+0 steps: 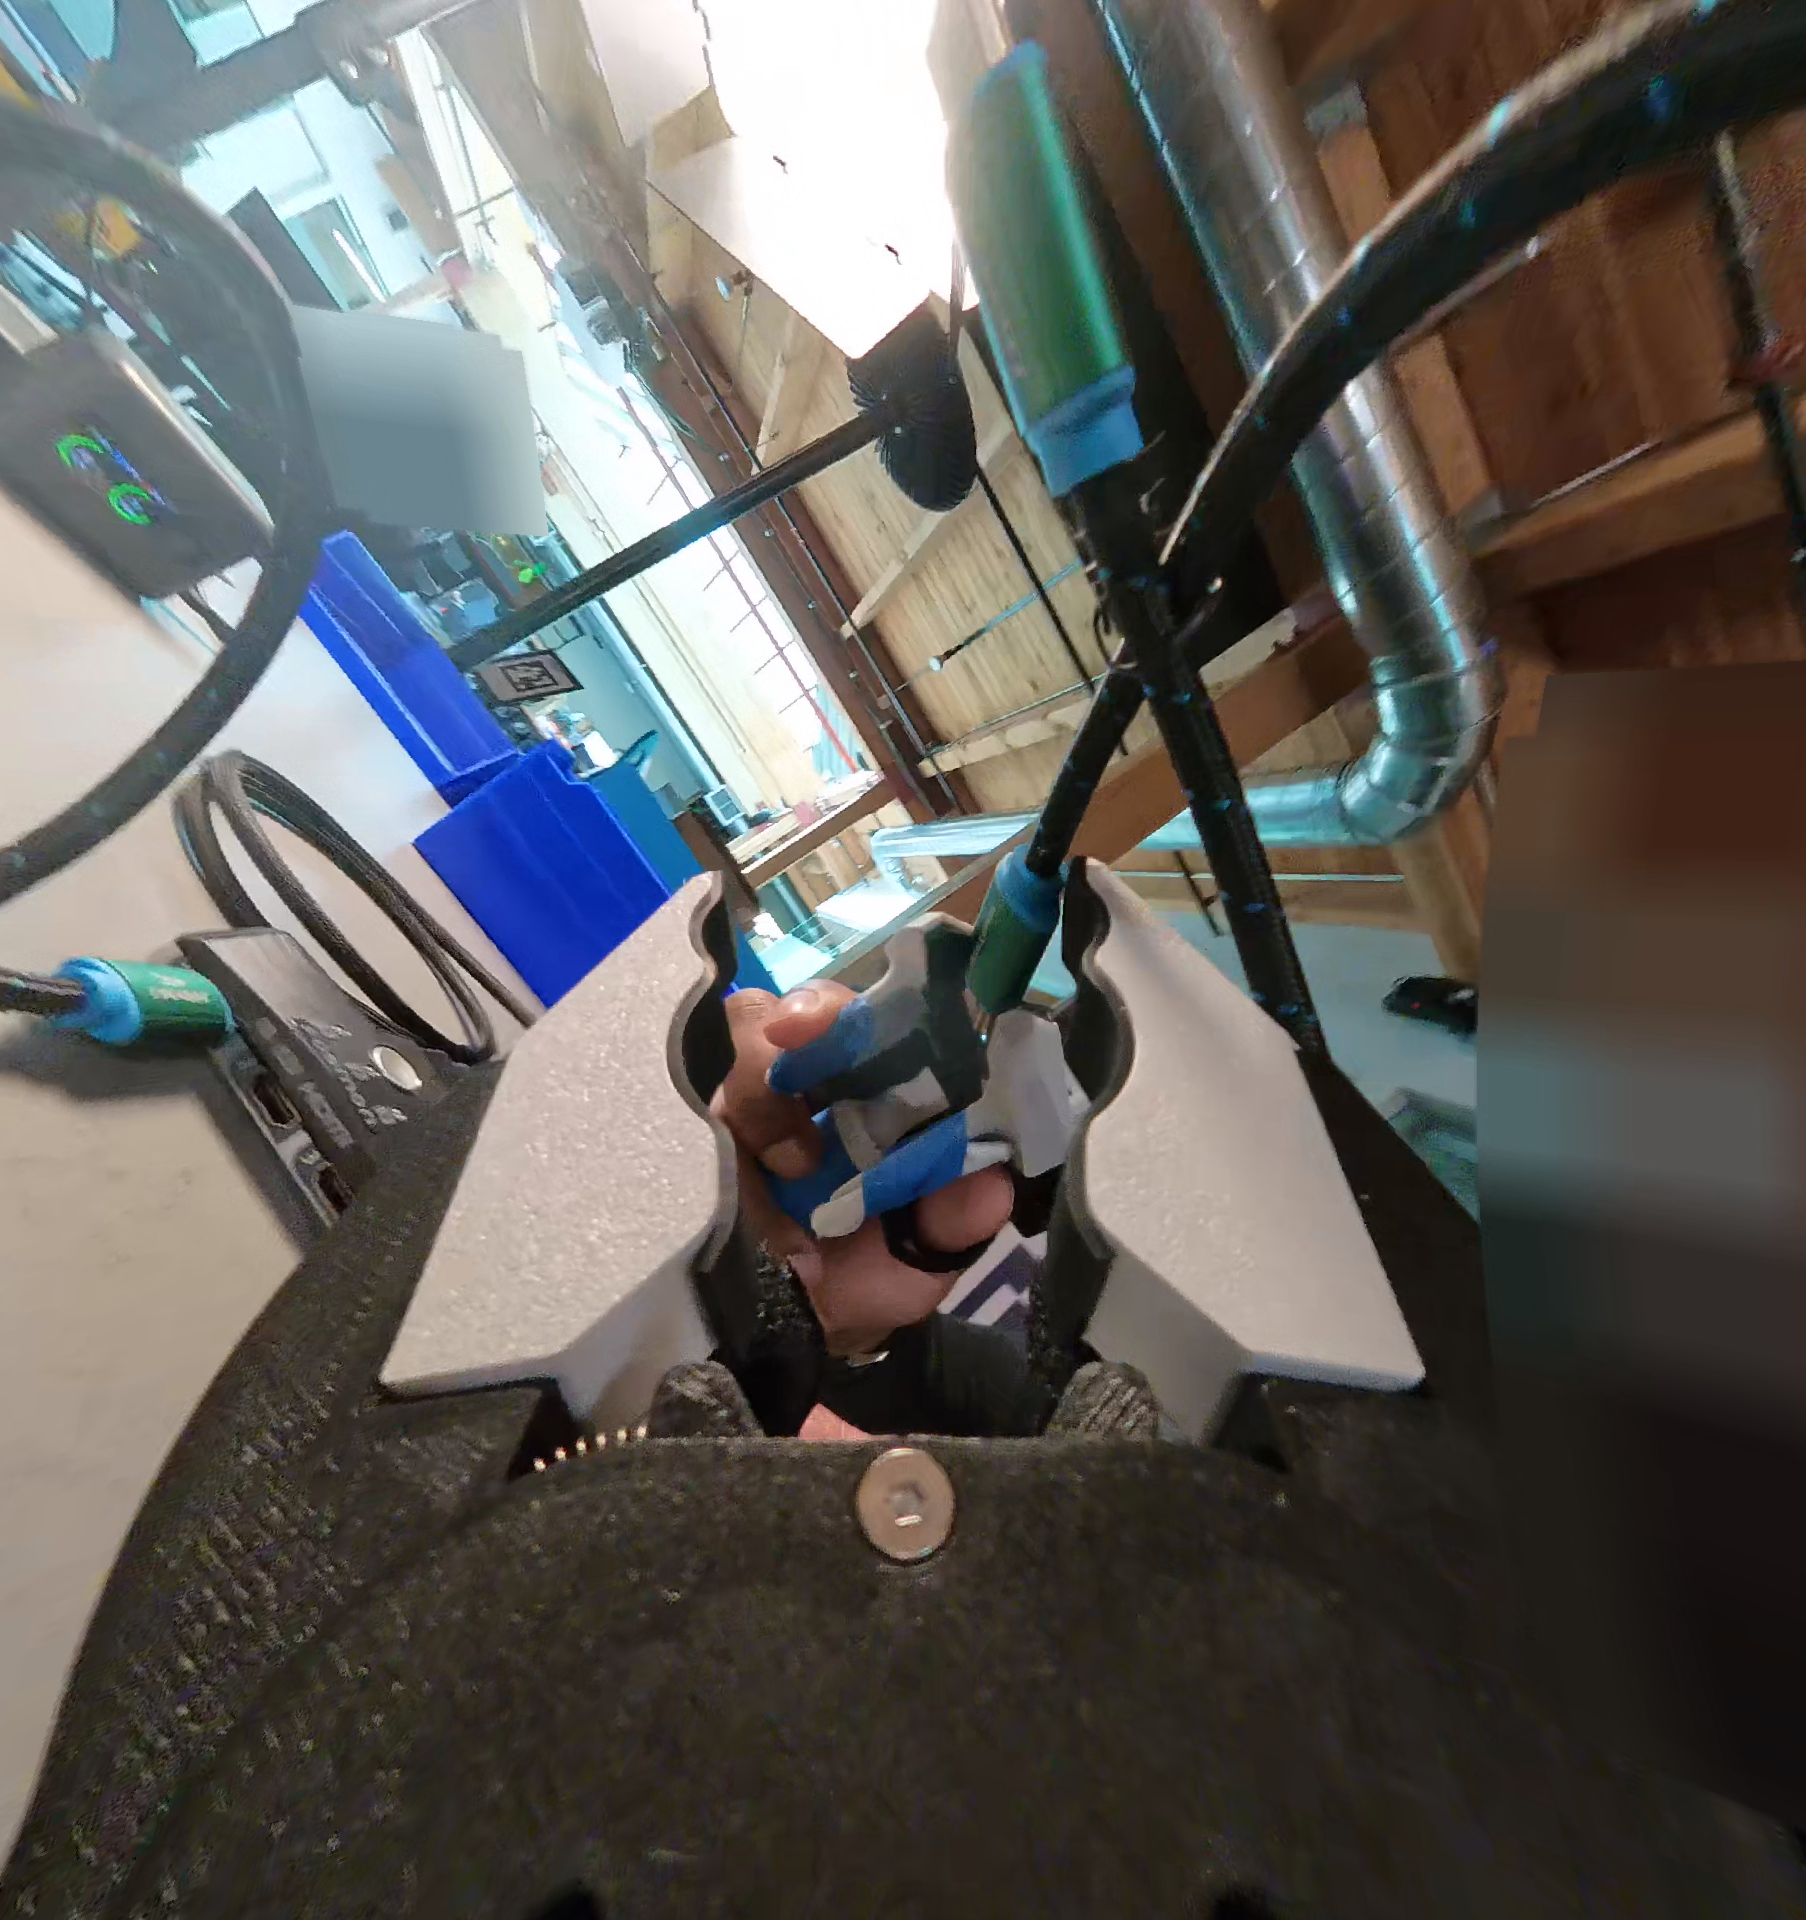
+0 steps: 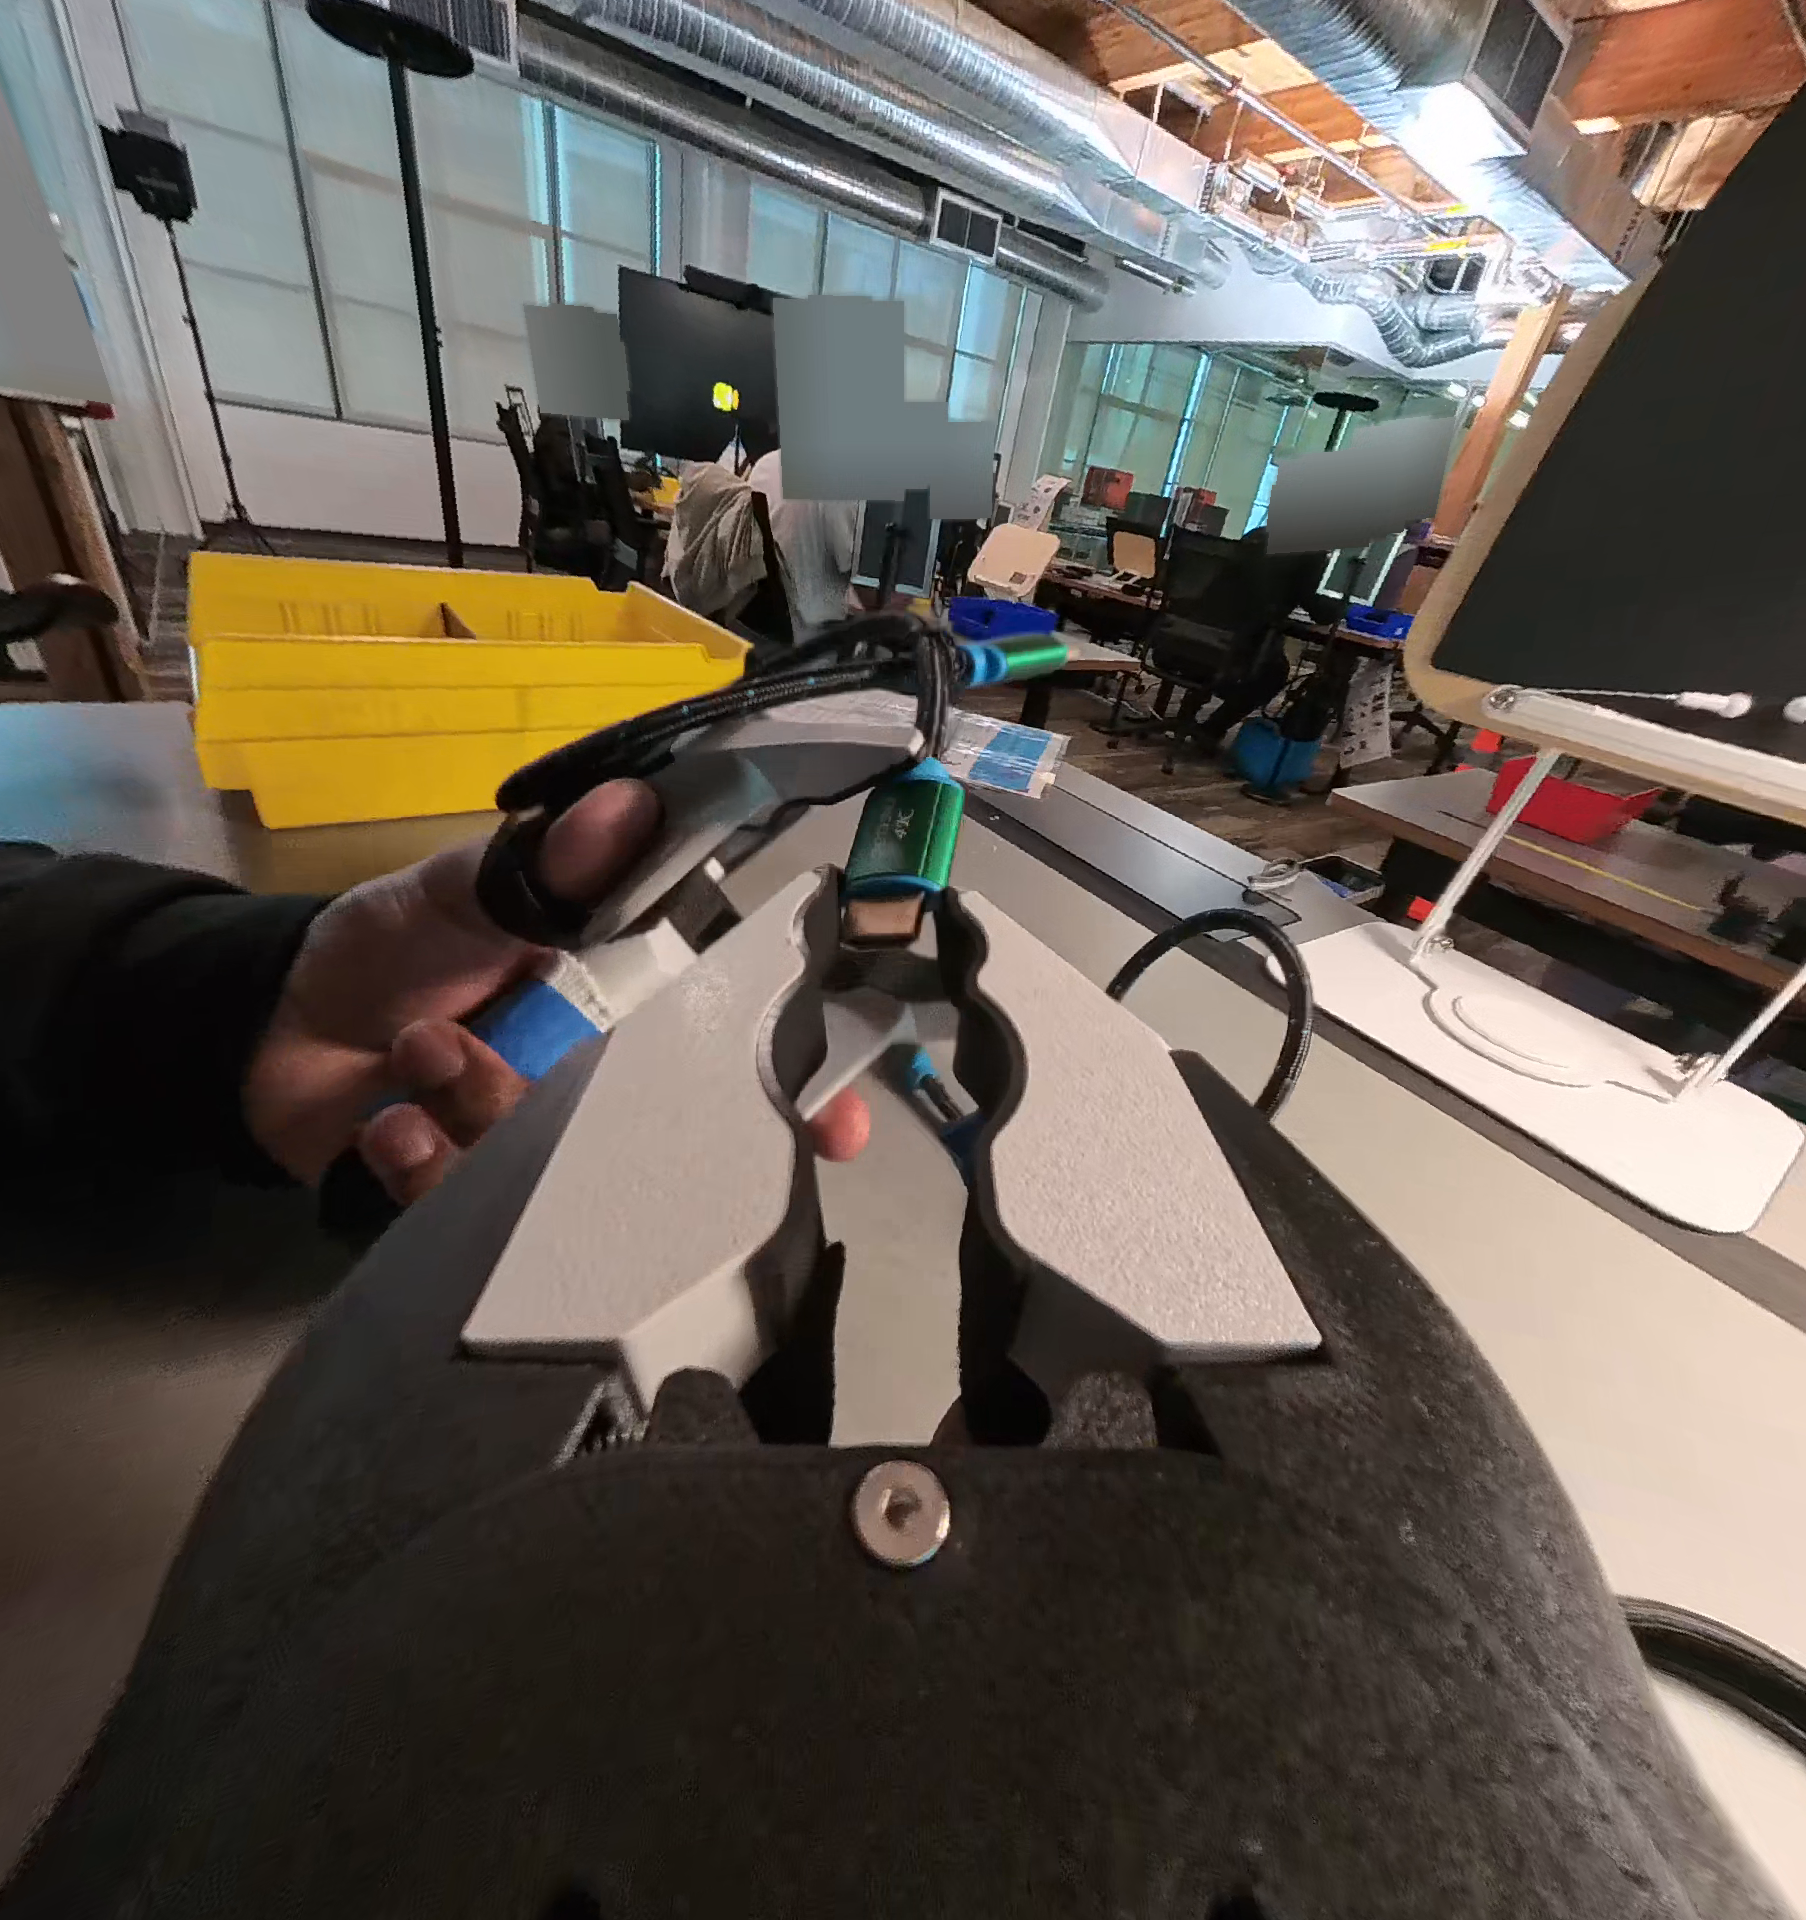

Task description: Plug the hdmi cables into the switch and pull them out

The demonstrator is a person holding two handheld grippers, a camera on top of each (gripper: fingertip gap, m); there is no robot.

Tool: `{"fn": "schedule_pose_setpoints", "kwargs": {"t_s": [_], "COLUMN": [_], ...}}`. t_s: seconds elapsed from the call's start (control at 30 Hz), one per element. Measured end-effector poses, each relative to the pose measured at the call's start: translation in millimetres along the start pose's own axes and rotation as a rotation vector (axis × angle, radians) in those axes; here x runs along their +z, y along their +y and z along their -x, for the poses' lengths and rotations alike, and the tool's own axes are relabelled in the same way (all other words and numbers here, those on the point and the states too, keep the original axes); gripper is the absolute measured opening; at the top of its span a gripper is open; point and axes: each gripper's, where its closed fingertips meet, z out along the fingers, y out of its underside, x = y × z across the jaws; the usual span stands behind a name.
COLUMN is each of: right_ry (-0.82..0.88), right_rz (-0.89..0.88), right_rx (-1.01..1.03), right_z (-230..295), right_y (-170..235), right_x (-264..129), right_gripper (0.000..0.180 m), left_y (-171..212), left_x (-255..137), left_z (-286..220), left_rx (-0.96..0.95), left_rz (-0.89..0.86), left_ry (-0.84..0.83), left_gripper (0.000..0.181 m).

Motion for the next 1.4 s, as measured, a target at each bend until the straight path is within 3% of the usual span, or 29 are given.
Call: {"fn": "schedule_pose_setpoints", "kwargs": {"t_s": [0.3, 0.47, 0.57, 0.77, 0.93, 1.07, 1.2, 1.3, 1.4], "right_ry": [-0.193, -0.222, -0.219, -0.181, -0.116, -0.093, -0.061, -0.051, -0.061], "right_rz": [-0.172, -0.213, -0.279, -0.386, -0.300, -0.258, -0.242, -0.246, -0.252], "right_rx": [0.403, 0.411, 0.403, 0.366, 0.338, 0.367, 0.383, 0.400, 0.408], "right_z": [-5.9, -7.2, -11.7, -29.1, -39.1, -41.0, -42.0, -41.3, -36.8], "right_y": [-20.9, -30.3, -42.3, -67.9, -50.7, -37.2, -31.1, -27.3, -24.0], "right_x": [-11.4, -17.6, -25.1, -45.2, -38.5, -30.5, -25.0, -21.1, -17.5], "right_gripper": [0.017, 0.016, 0.016, 0.013, 0.010, 0.010, 0.010, 0.010, 0.009], "left_y": [13.7, 28.9, 21.5, -31.3, -64.2, -75.6, -58.8, -18.3, 7.7], "left_x": [2.4, 2.6, -3.7, -40.2, -62.0, -56.4, -27.8, -2.4, 9.1], "left_z": [-1.0, 15.2, 41.1, 71.6, 69.1, 41.3, -14.3, -38.6, -33.0], "left_rx": [-0.037, 0.009, 0.029, 0.115, 0.271, 0.351, 0.442, 0.295, 0.137], "left_rz": [0.063, 0.154, 0.139, -0.058, -0.141, -0.187, -0.137, 0.030, 0.078], "left_ry": [0.057, -0.010, -0.197, -0.474, -0.594, -0.508, -0.238, -0.041, -0.010], "left_gripper": [0.062, 0.061, 0.059, 0.054, 0.052, 0.044, 0.028, 0.028, 0.031]}}
